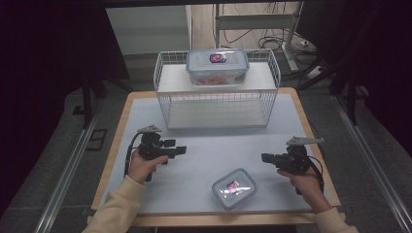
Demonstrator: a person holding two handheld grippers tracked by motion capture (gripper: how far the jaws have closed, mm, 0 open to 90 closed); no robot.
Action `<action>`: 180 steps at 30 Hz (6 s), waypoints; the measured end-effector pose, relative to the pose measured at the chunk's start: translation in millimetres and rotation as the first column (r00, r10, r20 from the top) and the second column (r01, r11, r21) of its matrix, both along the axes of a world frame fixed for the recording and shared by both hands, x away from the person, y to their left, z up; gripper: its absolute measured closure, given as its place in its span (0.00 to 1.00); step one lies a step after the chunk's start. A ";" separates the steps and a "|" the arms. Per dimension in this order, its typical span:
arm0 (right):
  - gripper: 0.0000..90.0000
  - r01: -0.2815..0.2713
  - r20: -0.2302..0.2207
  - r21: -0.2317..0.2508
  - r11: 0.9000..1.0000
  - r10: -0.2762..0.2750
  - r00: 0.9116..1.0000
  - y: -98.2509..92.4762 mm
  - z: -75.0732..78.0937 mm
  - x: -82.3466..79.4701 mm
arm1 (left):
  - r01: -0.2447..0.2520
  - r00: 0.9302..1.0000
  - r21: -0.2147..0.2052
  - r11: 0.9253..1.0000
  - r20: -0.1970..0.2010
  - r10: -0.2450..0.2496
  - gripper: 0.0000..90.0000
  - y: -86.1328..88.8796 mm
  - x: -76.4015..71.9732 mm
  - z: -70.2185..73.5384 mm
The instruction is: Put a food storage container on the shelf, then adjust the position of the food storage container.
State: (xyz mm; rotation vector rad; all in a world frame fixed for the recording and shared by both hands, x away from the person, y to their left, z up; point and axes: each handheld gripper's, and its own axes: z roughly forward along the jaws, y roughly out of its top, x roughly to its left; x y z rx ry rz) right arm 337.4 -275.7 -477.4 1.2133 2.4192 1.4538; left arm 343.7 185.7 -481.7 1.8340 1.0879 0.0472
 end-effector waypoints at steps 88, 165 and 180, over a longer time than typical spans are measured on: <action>1.00 -0.296 0.020 -0.191 0.936 0.305 0.952 117.6 -40.3 -106.0 | 0.007 0.999 0.041 0.999 -0.053 -0.005 0.34 -1.1 -1.4 -20.4; 1.00 -0.207 0.048 -0.214 0.955 0.222 0.974 126.6 -48.3 -50.6 | 0.019 0.997 0.051 0.999 -0.078 -0.015 0.33 -1.5 -12.7 -28.9; 1.00 -0.156 0.035 -0.187 0.970 0.165 0.986 114.6 -47.3 -43.9 | 0.019 0.997 0.049 0.999 -0.079 -0.015 0.33 -2.4 -13.3 -28.6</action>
